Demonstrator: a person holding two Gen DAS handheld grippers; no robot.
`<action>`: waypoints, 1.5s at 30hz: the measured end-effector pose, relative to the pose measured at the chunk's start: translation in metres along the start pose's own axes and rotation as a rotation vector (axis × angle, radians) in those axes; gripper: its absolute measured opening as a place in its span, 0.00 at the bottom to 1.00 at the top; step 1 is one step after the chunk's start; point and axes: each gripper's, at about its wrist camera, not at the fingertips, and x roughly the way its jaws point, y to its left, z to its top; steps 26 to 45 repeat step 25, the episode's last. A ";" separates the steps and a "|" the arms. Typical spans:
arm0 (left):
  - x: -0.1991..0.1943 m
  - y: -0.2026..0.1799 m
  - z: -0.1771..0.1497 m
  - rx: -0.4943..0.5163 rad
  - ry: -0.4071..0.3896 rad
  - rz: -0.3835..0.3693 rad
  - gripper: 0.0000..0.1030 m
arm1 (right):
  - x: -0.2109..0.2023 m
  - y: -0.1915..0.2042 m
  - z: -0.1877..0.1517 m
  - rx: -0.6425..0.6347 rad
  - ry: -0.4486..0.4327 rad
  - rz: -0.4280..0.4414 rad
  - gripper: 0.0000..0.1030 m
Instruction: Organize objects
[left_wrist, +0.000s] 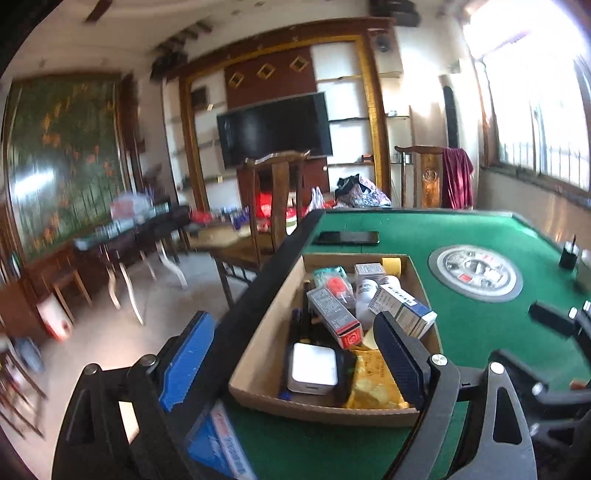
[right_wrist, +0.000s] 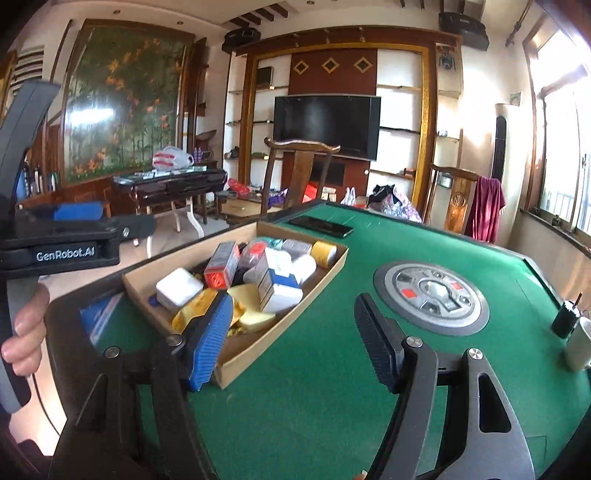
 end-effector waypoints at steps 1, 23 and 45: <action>-0.002 -0.002 -0.001 0.018 -0.015 0.001 0.86 | -0.002 0.000 -0.001 -0.003 -0.007 -0.005 0.67; -0.006 0.020 -0.006 -0.039 -0.014 -0.088 0.86 | 0.005 -0.011 0.000 0.048 0.029 -0.027 0.68; -0.005 0.019 -0.007 -0.039 -0.014 -0.082 0.86 | 0.005 -0.011 0.000 0.048 0.029 -0.028 0.68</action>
